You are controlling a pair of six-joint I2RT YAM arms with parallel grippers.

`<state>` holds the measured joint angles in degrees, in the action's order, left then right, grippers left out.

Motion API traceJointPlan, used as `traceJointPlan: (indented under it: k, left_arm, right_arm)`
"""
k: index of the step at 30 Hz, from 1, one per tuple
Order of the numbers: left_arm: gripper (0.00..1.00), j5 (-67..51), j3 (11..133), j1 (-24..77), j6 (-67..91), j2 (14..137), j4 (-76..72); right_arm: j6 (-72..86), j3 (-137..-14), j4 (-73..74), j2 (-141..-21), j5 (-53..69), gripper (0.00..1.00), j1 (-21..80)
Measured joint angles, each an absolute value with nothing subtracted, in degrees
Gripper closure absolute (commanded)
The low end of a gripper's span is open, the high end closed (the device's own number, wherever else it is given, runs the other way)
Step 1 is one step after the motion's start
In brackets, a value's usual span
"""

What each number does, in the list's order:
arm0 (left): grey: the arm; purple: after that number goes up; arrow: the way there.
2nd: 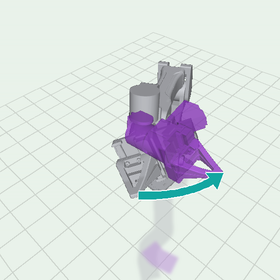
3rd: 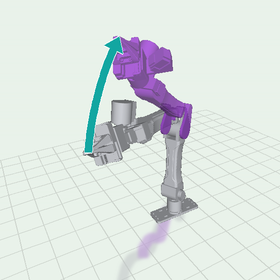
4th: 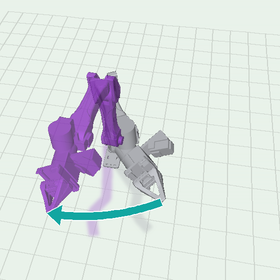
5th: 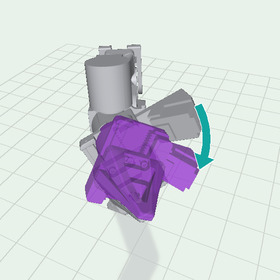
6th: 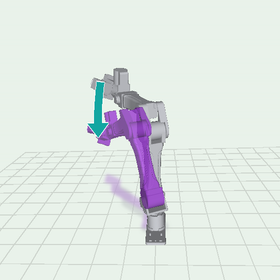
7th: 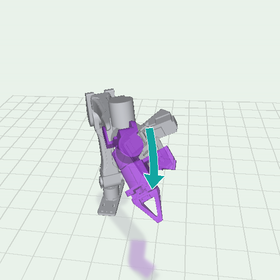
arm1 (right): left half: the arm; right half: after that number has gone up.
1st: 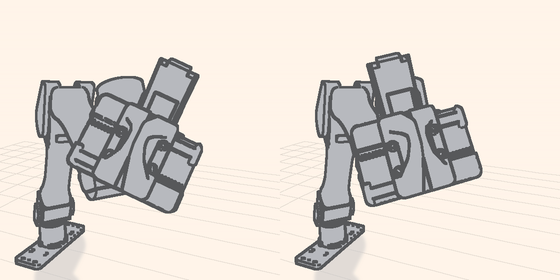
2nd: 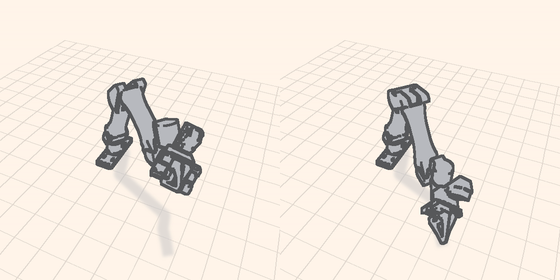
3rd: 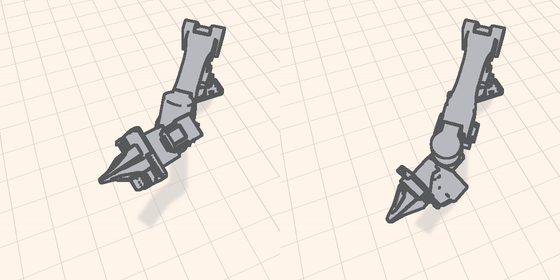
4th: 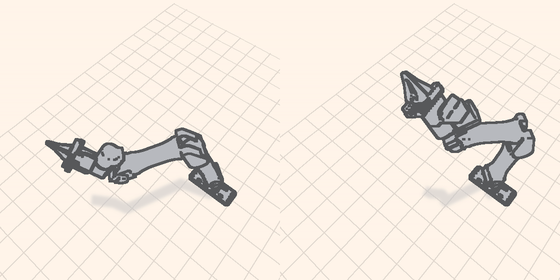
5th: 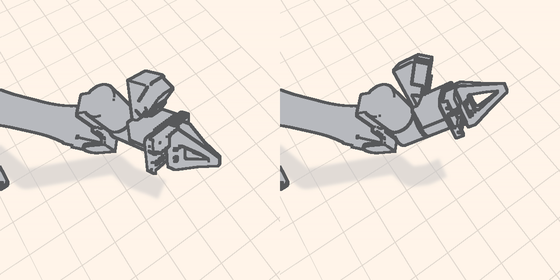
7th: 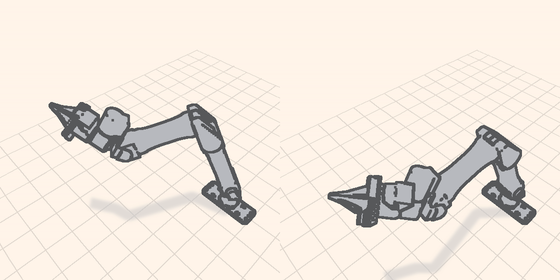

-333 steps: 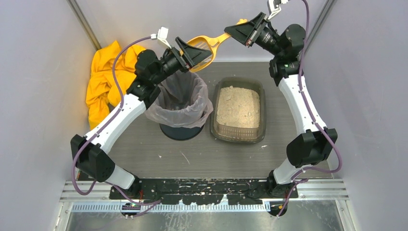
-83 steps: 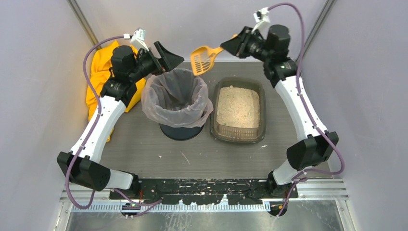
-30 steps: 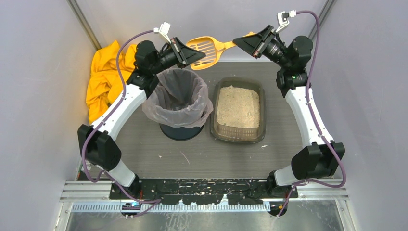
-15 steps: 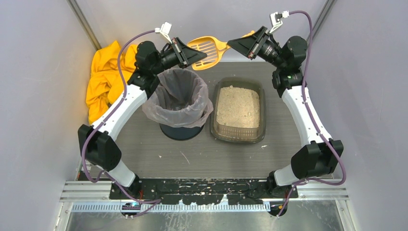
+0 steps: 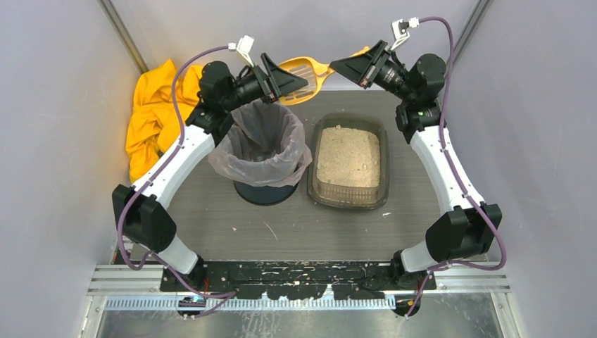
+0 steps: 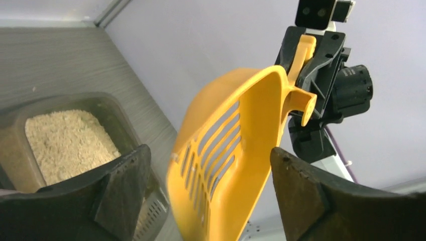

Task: Clean the litter box

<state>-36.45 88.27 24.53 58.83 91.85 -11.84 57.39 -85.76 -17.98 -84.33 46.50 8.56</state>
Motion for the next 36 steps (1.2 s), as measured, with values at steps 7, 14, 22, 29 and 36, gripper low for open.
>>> traceJointPlan:
  k: [7,14,22,29,36]
  left_arm:
    - [0.0,-35.57,86.37,22.63,53.47,86.91,-5.1]
    - [0.0,-32.6,84.79,18.35,49.56,81.21,0.1]
    - [0.0,-29.15,84.79,18.33,45.91,80.31,5.69]
    - [0.0,-29.15,84.79,18.33,45.98,81.45,5.91]
    - [0.0,-29.65,84.79,18.33,46.48,82.37,5.21]
  right_arm:
    - [59.94,-83.66,-19.64,-83.64,44.86,0.99,2.66]
    - [50.39,-83.53,-3.66,-81.43,37.17,0.99,-9.06]
    - [34.06,-79.59,18.04,-75.72,27.59,0.99,-7.84]
    - [21.54,-75.61,29.1,-71.57,17.93,0.99,-6.02]
    - [11.9,-75.61,36.99,-70.48,7.53,0.99,1.72]
